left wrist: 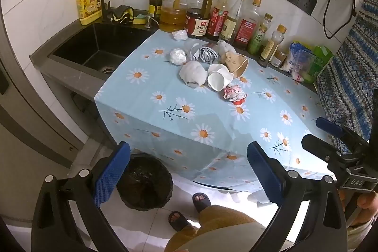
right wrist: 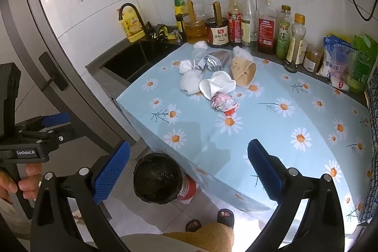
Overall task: Collect trash
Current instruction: 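Move both tools toward the trash on the tablecloth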
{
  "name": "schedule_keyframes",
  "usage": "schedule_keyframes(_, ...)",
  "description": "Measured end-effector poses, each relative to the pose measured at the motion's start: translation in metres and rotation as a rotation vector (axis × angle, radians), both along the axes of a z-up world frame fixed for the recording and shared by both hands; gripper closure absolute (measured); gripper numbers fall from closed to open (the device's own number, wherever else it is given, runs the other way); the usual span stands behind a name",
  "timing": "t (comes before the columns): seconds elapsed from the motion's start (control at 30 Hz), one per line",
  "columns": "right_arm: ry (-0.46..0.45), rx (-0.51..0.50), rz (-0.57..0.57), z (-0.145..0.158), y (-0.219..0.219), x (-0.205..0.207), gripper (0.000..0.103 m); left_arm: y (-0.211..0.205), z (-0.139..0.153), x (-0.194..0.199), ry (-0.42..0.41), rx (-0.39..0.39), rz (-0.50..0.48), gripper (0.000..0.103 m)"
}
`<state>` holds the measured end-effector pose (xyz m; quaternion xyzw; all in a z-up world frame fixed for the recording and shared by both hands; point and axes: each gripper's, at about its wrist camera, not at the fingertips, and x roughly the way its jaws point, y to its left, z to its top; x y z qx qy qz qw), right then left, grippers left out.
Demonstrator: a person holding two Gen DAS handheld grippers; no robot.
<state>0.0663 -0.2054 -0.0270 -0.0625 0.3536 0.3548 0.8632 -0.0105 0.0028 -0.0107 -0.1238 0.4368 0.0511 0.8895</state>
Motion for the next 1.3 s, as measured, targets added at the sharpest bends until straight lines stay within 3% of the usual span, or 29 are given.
schedule_keyframes(0.43, -0.004, -0.004, 0.012, -0.002, 0.005, -0.002, 0.004, -0.002, -0.002, -0.016, 0.013, 0.017, -0.001, 0.007)
schedule_keyframes(0.5, -0.004, -0.007, 0.012, -0.003, 0.006, -0.002, 0.004, 0.005, 0.0, 0.002, 0.023, 0.013, -0.004, 0.007)
schedule_keyframes(1.3, 0.009, 0.005, 0.004, -0.01, 0.005, -0.007, 0.004, 0.004, 0.001, -0.009, 0.018, 0.037, 0.005, 0.007)
